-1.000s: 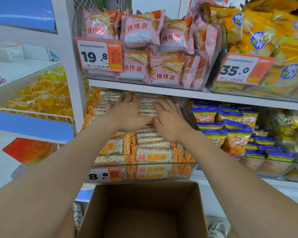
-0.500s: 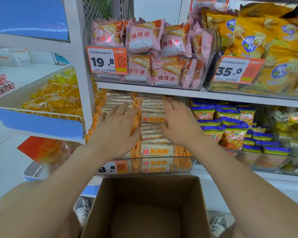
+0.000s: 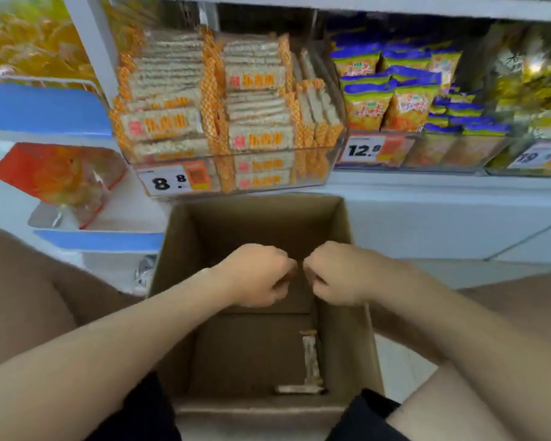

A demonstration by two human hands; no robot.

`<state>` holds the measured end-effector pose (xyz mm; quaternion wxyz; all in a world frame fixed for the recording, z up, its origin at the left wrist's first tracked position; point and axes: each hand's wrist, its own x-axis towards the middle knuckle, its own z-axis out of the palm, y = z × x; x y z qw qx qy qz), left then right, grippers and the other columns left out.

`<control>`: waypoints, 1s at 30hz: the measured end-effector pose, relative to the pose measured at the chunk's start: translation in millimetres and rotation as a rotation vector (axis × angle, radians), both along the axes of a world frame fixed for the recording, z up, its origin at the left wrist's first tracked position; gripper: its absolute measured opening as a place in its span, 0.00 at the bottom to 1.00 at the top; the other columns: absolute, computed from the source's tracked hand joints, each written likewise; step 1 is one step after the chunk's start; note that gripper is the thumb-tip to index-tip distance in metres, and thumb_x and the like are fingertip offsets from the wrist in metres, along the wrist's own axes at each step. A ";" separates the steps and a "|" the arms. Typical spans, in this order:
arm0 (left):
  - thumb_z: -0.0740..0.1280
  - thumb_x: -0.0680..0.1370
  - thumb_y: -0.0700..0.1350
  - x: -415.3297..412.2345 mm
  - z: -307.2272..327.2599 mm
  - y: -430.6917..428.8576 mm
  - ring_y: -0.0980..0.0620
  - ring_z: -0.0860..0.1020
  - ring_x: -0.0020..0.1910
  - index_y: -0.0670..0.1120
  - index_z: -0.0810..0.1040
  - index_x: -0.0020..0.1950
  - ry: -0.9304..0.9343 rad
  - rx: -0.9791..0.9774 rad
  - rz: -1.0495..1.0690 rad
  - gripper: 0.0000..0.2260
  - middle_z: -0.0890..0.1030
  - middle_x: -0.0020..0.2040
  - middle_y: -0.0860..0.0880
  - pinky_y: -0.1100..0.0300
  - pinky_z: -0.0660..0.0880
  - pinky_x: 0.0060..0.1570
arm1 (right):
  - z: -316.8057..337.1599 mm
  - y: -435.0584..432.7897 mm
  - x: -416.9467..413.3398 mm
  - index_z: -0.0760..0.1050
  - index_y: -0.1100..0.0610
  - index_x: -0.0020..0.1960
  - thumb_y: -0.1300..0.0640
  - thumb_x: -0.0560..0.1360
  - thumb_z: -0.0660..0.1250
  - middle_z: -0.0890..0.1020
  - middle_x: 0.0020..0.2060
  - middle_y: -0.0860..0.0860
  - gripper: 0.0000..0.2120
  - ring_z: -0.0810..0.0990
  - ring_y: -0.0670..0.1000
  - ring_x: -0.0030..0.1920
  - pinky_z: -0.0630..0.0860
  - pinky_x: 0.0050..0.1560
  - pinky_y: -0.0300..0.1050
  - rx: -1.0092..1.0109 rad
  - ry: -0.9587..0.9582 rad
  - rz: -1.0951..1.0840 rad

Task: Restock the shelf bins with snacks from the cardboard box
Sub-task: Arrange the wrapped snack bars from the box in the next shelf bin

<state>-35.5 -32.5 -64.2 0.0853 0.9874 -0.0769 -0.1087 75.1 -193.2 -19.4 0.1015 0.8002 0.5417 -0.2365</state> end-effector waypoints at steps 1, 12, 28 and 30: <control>0.64 0.80 0.53 1.0 -20.1 -6.7 0.51 0.80 0.46 0.52 0.79 0.55 0.059 -0.016 -0.016 0.08 0.77 0.48 0.53 0.52 0.80 0.45 | -12.8 -6.1 0.2 0.79 0.51 0.49 0.53 0.78 0.60 0.76 0.48 0.51 0.08 0.78 0.58 0.52 0.79 0.52 0.55 -0.007 -0.048 0.000; 0.73 0.75 0.64 10.0 -216.8 -87.2 0.40 0.58 0.82 0.48 0.56 0.85 0.581 0.052 -0.218 0.46 0.57 0.84 0.45 0.41 0.61 0.78 | -81.6 -30.5 30.6 0.79 0.55 0.50 0.56 0.74 0.65 0.71 0.51 0.55 0.06 0.69 0.61 0.57 0.66 0.62 0.59 0.320 -0.287 0.084; 0.63 0.80 0.63 -5.9 -270.6 -84.8 0.39 0.64 0.72 0.45 0.62 0.80 0.442 0.170 -0.145 0.34 0.63 0.77 0.42 0.41 0.64 0.70 | -101.8 -13.8 20.4 0.80 0.55 0.61 0.54 0.80 0.64 0.81 0.56 0.56 0.12 0.76 0.59 0.60 0.70 0.62 0.58 0.269 -0.284 0.126; 0.63 0.76 0.69 -9.7 -272.6 -87.6 0.38 0.64 0.72 0.46 0.60 0.81 0.437 0.166 -0.151 0.41 0.62 0.77 0.42 0.41 0.63 0.69 | -101.8 -13.8 19.7 0.80 0.55 0.60 0.54 0.80 0.64 0.82 0.54 0.56 0.11 0.77 0.59 0.58 0.70 0.60 0.57 0.286 -0.282 0.120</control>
